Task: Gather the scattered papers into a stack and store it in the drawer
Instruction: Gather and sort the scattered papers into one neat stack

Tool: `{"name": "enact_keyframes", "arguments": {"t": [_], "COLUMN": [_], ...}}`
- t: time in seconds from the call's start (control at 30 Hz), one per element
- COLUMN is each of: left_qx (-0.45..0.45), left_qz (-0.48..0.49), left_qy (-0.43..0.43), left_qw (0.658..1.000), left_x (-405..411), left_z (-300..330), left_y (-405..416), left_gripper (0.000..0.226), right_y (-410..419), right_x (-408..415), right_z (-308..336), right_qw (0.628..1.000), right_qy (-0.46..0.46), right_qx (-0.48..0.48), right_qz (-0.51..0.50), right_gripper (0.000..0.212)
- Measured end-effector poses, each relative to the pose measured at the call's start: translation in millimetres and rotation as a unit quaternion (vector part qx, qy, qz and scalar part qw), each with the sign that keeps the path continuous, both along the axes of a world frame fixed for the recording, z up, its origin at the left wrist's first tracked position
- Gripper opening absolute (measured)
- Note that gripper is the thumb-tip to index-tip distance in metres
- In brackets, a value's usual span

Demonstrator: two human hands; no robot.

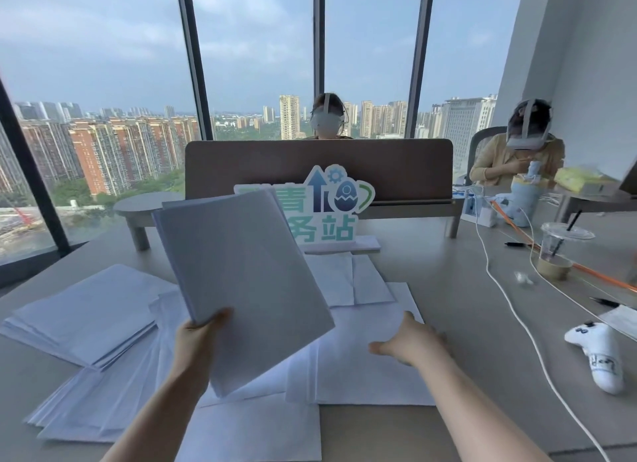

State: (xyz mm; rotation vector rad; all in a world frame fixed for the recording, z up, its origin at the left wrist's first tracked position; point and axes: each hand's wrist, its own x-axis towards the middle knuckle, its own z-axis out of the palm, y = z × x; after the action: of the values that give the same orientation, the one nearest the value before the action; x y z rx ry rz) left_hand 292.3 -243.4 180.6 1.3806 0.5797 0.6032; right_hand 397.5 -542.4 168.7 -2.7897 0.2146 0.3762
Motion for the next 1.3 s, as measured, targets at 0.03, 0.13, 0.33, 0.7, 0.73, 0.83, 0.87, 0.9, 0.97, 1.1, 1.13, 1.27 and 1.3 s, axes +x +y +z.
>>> {"name": "enact_keyframes", "arguments": {"t": [0.03, 0.13, 0.33, 0.7, 0.73, 0.83, 0.87, 0.9, 0.97, 1.1, 1.13, 1.27, 1.3], "left_qx": [-0.002, -0.002, -0.003, -0.008, -0.007, -0.007, -0.008, -0.009, -0.009, -0.001, 0.001, 0.002, 0.003], "left_qz": [0.001, 0.003, 0.011, 0.009, 0.009, 0.010, 0.011, 0.010, 0.012, 0.017, 0.019, 0.025, 0.026], "left_qy": [0.001, 0.000, -0.002, 0.010, 0.011, 0.014, 0.016, 0.016, 0.017, 0.020, 0.021, 0.026, 0.027], "left_qw": [1.000, 1.000, 1.000, 1.000, 1.000, 1.000, 1.000, 1.000, 1.000, 1.000, 1.000, 0.999, 0.999], "left_x": [0.4, -0.5, -1.2, 1.1, 1.4, 1.6, 1.5, 1.7, 2.3, 2.1, 2.3, 3.0, 2.8], "left_z": [-0.9, -0.5, 0.3, -5.1, -5.9, -6.8, -6.6, -6.7, -7.0, -4.3, -4.1, -2.9, -2.5], "left_y": [0.7, 1.6, -0.3, 7.7, 8.1, 7.8, 7.5, 7.6, 8.0, 5.4, 5.0, 1.8, -0.1], "left_gripper": [0.023, 0.024, 0.022, 0.009, 0.010, 0.013, 0.014, 0.014, 0.016, 0.015, 0.016, 0.023, 0.022], "right_y": [2.2, 9.8, 20.9, 13.3, 9.6, 2.5, 0.3, -2.0, -5.9, -15.8, -19.4, -36.5, -40.4], "right_x": [0.5, 4.8, 14.9, 14.7, 15.7, 16.8, 17.0, 16.9, 17.0, 13.1, 12.1, 7.9, 7.2], "right_z": [1.2, 0.8, 5.9, -10.9, -11.7, -10.0, -9.6, -9.2, -8.9, -4.5, -2.2, 11.2, 15.2], "right_qw": [1.000, 0.998, 0.994, 0.993, 0.992, 0.989, 0.988, 0.986, 0.982, 0.974, 0.971, 0.954, 0.949], "right_qy": [0.004, 0.015, 0.045, -0.089, -0.089, -0.084, -0.083, -0.085, -0.094, -0.126, -0.138, -0.197, -0.213], "right_qx": [-0.011, -0.053, -0.089, 0.068, 0.077, 0.112, 0.122, 0.135, 0.154, 0.179, 0.186, 0.219, 0.222], "right_qz": [-0.001, -0.003, -0.035, -0.046, -0.046, -0.048, -0.050, -0.052, -0.053, -0.052, -0.052, -0.059, -0.063], "right_gripper": [0.109, 0.115, 0.112, 0.070, 0.068, 0.052, 0.048, 0.045, 0.040, 0.024, 0.020, 0.019, 0.021]}}
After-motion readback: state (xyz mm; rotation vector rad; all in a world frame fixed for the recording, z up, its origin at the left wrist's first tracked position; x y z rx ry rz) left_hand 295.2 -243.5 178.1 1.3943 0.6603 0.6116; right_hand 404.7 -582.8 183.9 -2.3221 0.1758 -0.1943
